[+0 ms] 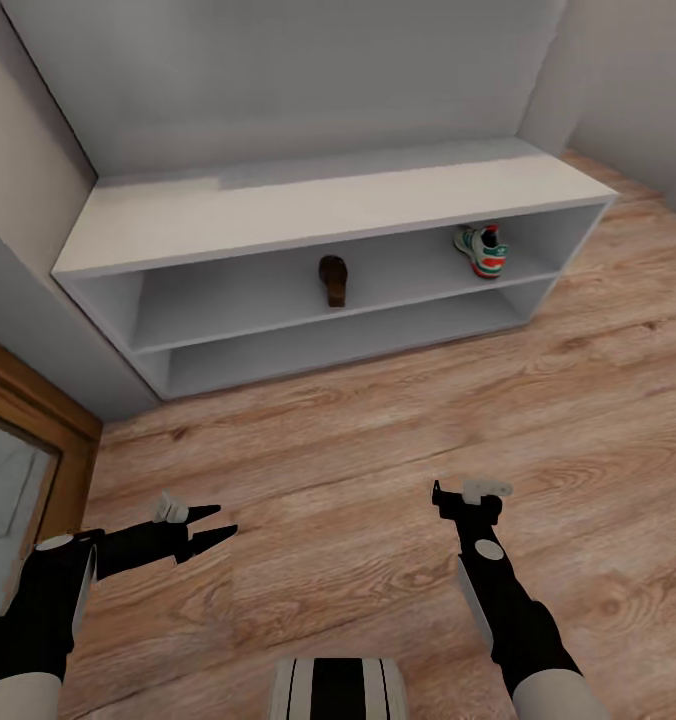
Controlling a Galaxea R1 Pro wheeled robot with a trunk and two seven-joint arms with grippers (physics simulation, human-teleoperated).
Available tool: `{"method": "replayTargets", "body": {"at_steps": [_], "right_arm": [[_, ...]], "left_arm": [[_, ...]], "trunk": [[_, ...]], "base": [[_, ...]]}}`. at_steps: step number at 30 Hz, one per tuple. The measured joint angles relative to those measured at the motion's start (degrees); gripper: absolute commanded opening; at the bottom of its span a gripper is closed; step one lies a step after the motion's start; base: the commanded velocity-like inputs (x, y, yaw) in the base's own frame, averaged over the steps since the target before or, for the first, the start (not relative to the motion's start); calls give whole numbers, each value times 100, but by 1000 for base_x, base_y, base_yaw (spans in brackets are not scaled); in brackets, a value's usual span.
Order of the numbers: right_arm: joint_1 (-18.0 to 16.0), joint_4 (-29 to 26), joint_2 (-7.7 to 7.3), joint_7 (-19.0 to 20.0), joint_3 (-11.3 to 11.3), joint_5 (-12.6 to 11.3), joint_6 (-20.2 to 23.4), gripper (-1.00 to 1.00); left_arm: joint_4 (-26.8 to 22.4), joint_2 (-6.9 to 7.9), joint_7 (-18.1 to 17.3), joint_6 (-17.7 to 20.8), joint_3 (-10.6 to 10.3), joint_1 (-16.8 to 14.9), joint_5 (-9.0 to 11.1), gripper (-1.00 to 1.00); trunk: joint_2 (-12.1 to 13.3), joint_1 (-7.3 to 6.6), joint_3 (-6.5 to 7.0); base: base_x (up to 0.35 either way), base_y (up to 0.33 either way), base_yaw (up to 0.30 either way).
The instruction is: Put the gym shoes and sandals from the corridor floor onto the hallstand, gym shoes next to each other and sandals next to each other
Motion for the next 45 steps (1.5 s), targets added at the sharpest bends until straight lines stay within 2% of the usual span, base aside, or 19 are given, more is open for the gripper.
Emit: {"method": "replayTargets", "body": {"at_steps": [29, 45], "right_arm": [[0, 8, 0, 0, 7, 4, -1, 100], [0, 26, 8, 0, 13, -3, -7, 100]], "left_arm": [[1, 9, 9, 0, 53, 0, -19, 100], [10, 1, 18, 0, 29, 0, -34, 100]], "trunk": [[0, 0, -2], [0, -3, -34]], "base": [[2, 0, -300], [290, -62, -272]]}}
